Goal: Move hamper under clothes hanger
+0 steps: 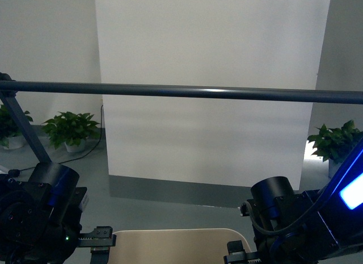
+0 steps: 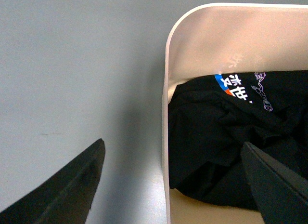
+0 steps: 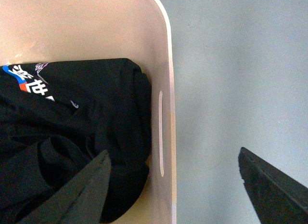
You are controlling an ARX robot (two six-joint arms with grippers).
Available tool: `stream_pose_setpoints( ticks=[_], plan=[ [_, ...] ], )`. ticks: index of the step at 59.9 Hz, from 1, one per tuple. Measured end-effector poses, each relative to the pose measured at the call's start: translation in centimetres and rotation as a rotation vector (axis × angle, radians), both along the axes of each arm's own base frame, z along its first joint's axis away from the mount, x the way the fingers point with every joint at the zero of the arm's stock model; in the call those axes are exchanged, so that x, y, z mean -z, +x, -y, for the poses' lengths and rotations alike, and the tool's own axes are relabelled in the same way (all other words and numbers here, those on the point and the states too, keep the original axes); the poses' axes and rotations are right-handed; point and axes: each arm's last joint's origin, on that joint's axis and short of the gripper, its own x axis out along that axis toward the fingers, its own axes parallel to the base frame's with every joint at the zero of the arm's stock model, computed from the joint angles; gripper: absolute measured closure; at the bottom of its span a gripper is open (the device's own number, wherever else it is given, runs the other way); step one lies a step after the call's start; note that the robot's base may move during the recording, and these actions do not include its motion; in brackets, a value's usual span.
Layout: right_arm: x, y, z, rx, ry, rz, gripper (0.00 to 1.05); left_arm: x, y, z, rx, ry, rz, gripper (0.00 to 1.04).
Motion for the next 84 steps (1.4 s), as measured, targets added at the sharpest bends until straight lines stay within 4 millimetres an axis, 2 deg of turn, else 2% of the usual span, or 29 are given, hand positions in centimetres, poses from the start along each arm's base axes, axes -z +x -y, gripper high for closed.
stream_pose_setpoints(
  ticks=[6, 10, 31, 36, 38, 41, 45, 46, 48, 52, 53, 57, 63, 66, 73, 84],
  plan=[
    [0.0, 0.0, 0.0, 0.000, 0.000, 0.000, 0.06, 0.0, 0.0, 0.0, 0.001, 0.001, 0.000, 0.05],
    [0.0, 0.0, 0.0, 0.000, 0.000, 0.000, 0.08, 0.0, 0.0, 0.0, 0.001, 0.001, 0.000, 0.07],
    [0.0, 0.0, 0.0, 0.000, 0.000, 0.000, 0.08, 0.0, 0.0, 0.0, 0.002, 0.000, 0.000, 0.07],
    [0.0, 0.0, 0.0, -0.004, 0.011, 0.006, 0.08, -0.2, 0.0, -0.3, 0.153, -0.118, 0.163, 0.07],
    [0.2, 0.1, 0.3, -0.031, 0.133, 0.151, 0.08, -1.1, 0.4, -0.4, 0.267, -0.181, 0.321, 0.07],
    [-0.2, 0.2, 0.5, -0.058, 0.199, 0.264, 0.08, -2.0, 0.7, -0.5, 0.305, -0.194, 0.406, 0.07],
    [-1.2, 0.3, 1.0, -0.075, 0.245, 0.451, 0.08, -4.1, 1.2, -0.8, 0.329, -0.189, 0.504, 0.07],
    [-1.5, 0.4, 1.1, -0.075, 0.249, 0.487, 0.08, -4.6, 1.3, -0.9, 0.330, -0.187, 0.517, 0.07],
    [-3.3, 0.8, 1.6, -0.074, 0.266, 0.623, 0.08, -6.8, 1.6, -1.2, 0.331, -0.179, 0.574, 0.07],
    [-8.6, 1.3, 3.0, -0.070, 0.262, 0.827, 0.08, -11.6, 1.8, -1.9, 0.344, -0.173, 0.679, 0.07],
    [-9.3, 1.3, 3.1, -0.070, 0.261, 0.845, 0.08, -12.2, 1.8, -2.0, 0.345, -0.172, 0.691, 0.07],
    [-15.0, 0.8, 4.3, -0.067, 0.240, 0.979, 0.08, -16.6, 1.4, -2.6, 0.360, -0.161, 0.780, 0.07],
    [-20.0, -0.1, 5.1, -0.079, 0.210, 1.091, 0.08, -21.1, 0.7, -3.4, 0.379, -0.152, 0.860, 0.07],
    [-21.5, -0.5, 5.3, -0.086, 0.197, 1.122, 0.08, -22.8, 0.4, -3.7, 0.382, -0.150, 0.887, 0.07],
    [-22.9, -0.9, 5.5, -0.088, 0.184, 1.143, 0.08, -24.9, 0.0, -4.0, 0.390, -0.144, 0.913, 0.07],
    [-23.1, -1.1, 5.7, -0.075, 0.183, 1.146, 0.08, -26.3, -0.5, -4.2, 0.411, -0.149, 0.939, 0.07]
  ],
)
